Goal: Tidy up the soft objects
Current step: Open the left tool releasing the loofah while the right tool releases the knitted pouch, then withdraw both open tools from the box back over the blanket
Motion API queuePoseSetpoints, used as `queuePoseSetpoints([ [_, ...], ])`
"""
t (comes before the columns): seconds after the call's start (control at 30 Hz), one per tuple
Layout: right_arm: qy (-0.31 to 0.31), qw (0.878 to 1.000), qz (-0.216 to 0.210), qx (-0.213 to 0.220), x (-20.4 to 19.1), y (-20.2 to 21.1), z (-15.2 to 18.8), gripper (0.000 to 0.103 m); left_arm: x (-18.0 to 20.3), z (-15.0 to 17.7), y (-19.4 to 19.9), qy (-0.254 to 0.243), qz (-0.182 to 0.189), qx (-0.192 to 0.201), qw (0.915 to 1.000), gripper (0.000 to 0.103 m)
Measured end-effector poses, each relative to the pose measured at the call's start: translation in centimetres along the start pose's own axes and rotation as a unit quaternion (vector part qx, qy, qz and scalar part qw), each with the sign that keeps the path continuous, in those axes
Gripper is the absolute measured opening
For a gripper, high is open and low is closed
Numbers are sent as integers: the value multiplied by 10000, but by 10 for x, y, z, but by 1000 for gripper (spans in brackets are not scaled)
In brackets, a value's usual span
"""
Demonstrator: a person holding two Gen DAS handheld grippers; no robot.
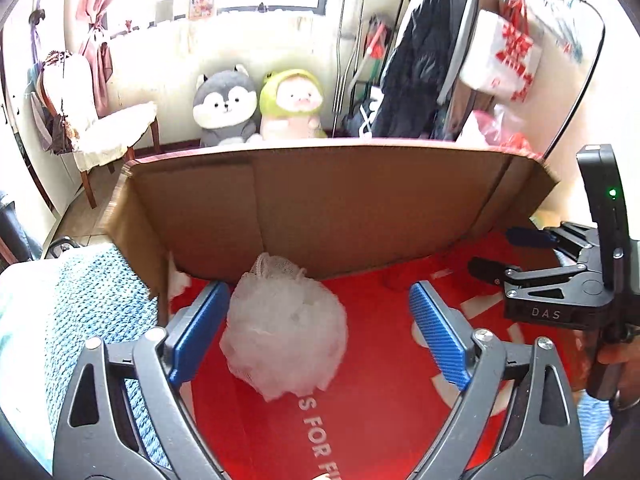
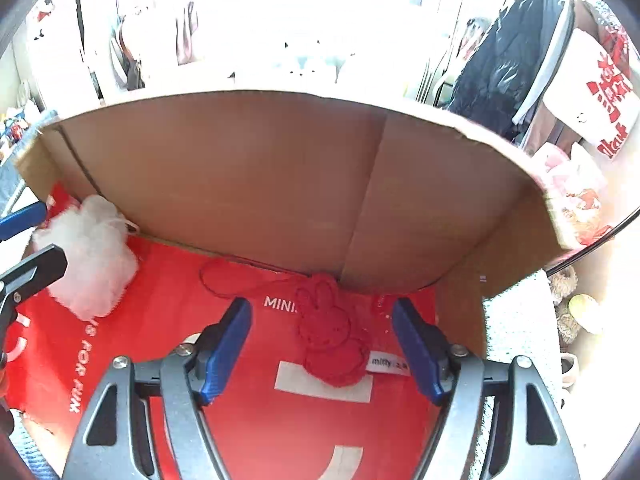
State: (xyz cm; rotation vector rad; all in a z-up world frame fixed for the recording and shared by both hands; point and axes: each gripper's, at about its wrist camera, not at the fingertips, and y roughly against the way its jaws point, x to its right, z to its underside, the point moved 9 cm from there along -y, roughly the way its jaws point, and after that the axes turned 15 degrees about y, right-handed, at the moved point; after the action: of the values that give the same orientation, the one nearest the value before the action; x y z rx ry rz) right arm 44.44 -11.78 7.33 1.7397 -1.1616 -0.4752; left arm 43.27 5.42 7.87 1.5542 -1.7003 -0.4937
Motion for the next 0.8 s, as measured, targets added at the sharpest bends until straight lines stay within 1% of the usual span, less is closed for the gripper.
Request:
queuePoseSetpoints([
  [0.07,-51,9999,-17,96,0,14,-1,75,-4,-2,17,33,60,152,9999,97],
  [0.13,-105,9996,-21,242,-2,30,-1,76,4,0,33,63,152,305,9994,97],
  [0.27,-175,9977,25,654,-2,70,-1,84,14,1,66,103,296,594,9977,97],
  [0.43,-172,9929,179,1161,-1,118,7,87,29,7,109,124,414,1035,9937,100],
  [0.53,-128,9887,269,1467,-6,148,16,92,36,9,135,76,473,1289,9905,101],
  [0.6,-113,9856,341,1652,1,163,24,93,43,12,151,22,484,1460,9881,101],
  [0.7,-149,9809,313,1913,-3,187,40,94,48,22,176,2,471,1763,9832,103],
  [0.8,-126,9753,432,2162,-7,216,56,98,50,35,201,-28,490,2071,9771,103],
])
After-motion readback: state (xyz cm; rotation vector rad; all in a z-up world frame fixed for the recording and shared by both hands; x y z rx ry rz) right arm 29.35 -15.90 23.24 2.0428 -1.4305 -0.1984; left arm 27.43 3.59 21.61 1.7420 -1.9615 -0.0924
